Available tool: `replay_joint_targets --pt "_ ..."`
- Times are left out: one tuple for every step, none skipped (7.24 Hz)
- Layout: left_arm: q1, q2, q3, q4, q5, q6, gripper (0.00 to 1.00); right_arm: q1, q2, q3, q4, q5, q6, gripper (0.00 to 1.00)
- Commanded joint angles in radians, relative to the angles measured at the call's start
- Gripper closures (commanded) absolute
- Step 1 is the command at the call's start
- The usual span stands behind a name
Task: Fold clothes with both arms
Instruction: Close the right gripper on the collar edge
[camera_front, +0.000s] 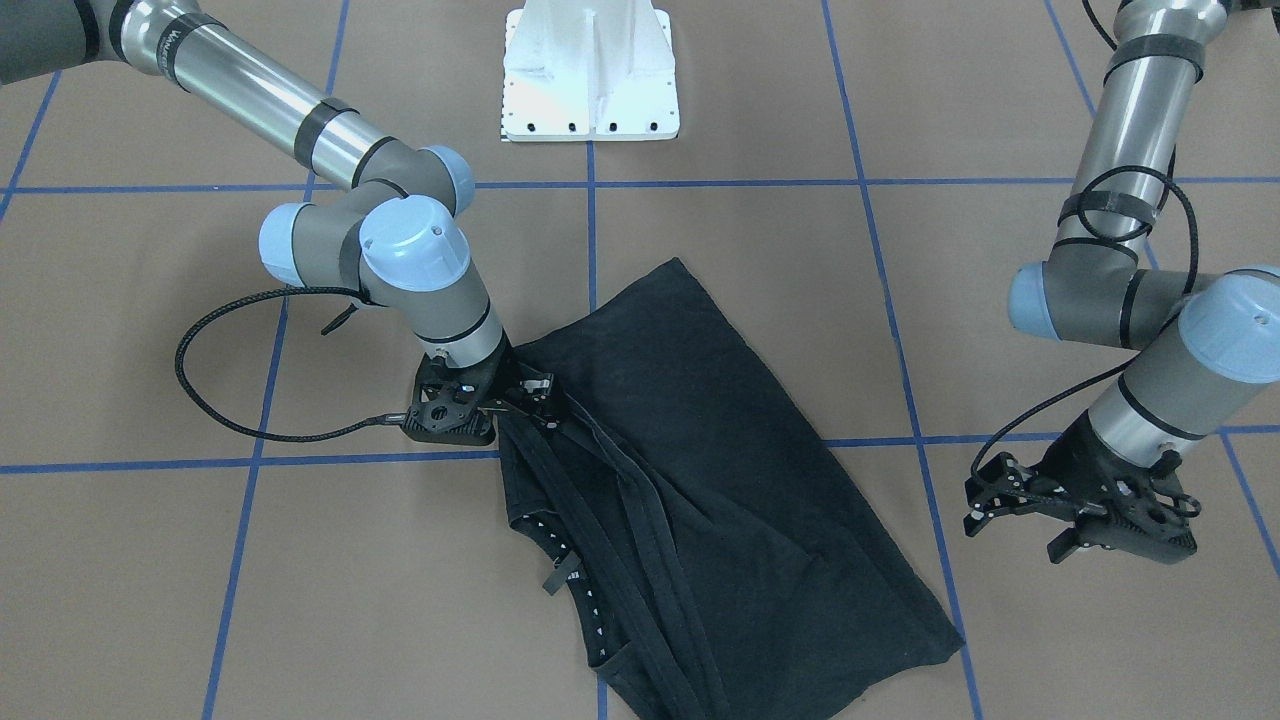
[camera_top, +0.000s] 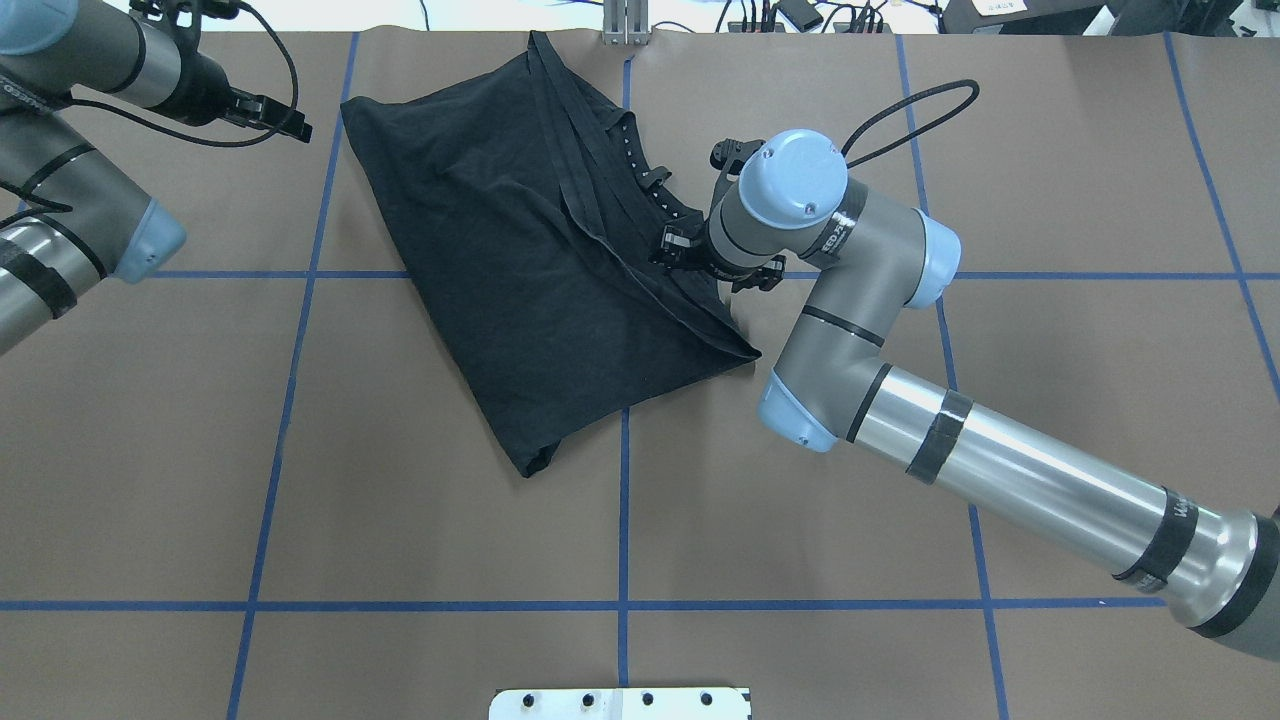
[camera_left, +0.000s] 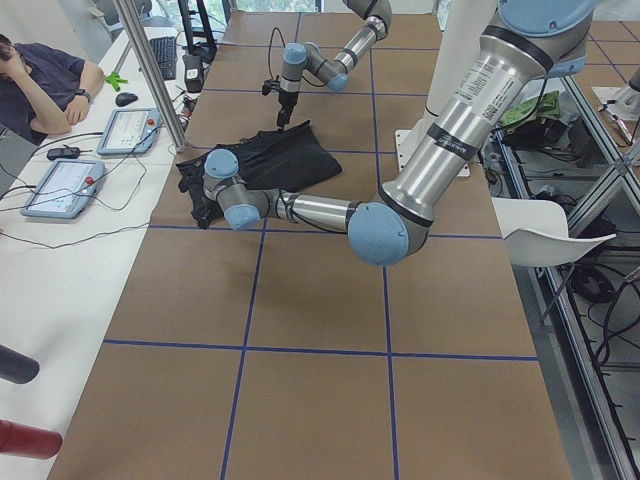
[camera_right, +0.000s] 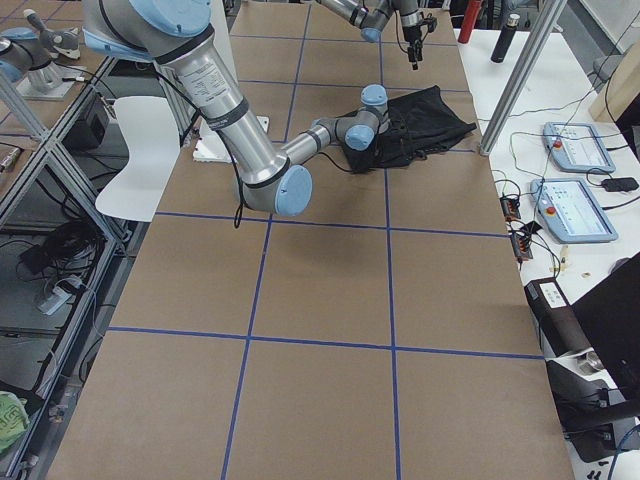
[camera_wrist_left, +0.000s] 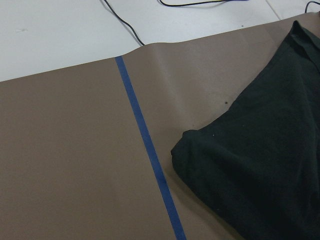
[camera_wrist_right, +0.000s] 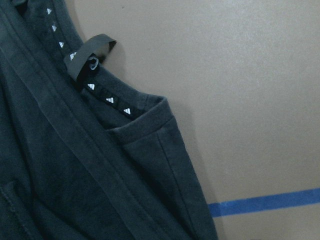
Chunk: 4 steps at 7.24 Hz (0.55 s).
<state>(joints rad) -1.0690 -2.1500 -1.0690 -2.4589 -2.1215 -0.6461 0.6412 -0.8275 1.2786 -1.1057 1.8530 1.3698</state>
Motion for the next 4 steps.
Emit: replay_joint_targets --pt "0.007 0.001 0.004 0.0 0.0 0.0 0.0 -0.02 -0.01 0.007 0.0 -0.028 -0.008 0.23" --pt "0.018 0.013 0.0 0.0 0.0 0.0 0.0 -0.017 -0.018 0.008 0.0 -0.028 -0.012 0.23" --pt "0.02 0.013 0.0 0.0 0.0 0.0 0.0 -0.017 -0.016 0.007 0.0 -0.029 -0.012 0.28" --pt "0.02 0.013 0.0 0.0 0.0 0.002 0.0 -0.018 -0.016 0.007 0.0 -0.029 -0.012 0.41"
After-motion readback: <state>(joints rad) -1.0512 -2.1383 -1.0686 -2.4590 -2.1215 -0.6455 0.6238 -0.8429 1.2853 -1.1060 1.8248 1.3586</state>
